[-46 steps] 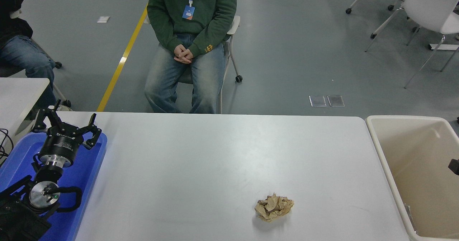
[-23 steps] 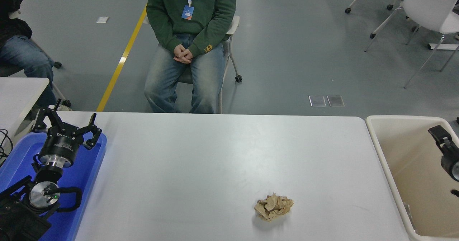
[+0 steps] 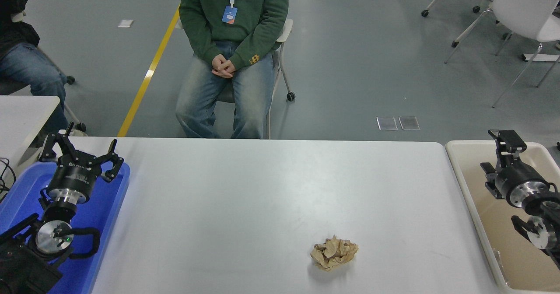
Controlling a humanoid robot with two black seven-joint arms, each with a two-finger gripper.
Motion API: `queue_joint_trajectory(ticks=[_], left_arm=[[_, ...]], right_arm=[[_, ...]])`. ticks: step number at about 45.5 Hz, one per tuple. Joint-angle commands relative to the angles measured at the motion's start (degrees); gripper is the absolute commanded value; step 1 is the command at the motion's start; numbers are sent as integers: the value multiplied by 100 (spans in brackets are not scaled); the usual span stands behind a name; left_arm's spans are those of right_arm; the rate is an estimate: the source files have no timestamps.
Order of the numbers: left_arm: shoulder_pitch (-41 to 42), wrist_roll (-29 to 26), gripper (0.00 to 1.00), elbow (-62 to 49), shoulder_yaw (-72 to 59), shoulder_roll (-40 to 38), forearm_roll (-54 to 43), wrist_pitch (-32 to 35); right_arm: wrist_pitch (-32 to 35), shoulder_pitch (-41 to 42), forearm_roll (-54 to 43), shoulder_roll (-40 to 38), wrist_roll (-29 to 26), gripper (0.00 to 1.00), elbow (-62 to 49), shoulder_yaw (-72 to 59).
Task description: Clean the table surface
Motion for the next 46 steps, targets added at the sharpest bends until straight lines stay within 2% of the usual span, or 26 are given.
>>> queue_joint_trajectory(ticks=[1,11,18,29,35,46], left_arm=[[0,0,100,0,0,0,-1,0],[0,0,100,0,0,0,-1,0],[0,0,100,0,0,0,-1,0],[-8,0,100,0,0,0,-1,-9],[-8,0,100,0,-9,0,-1,0],[-8,0,100,0,-9,0,-1,-9]], right_arm=[[413,-244,754,317,63,100,407,237],[1363,-350,764,397,512,100,355,220],[1328,-175,685,747,564,100,-233,220],[1328,256,684,1266,1083,100,-1051,123],[1240,494,684,1337,1285,100,-1341,115],[1020,705,825,1337,1294,100,-1447,211]])
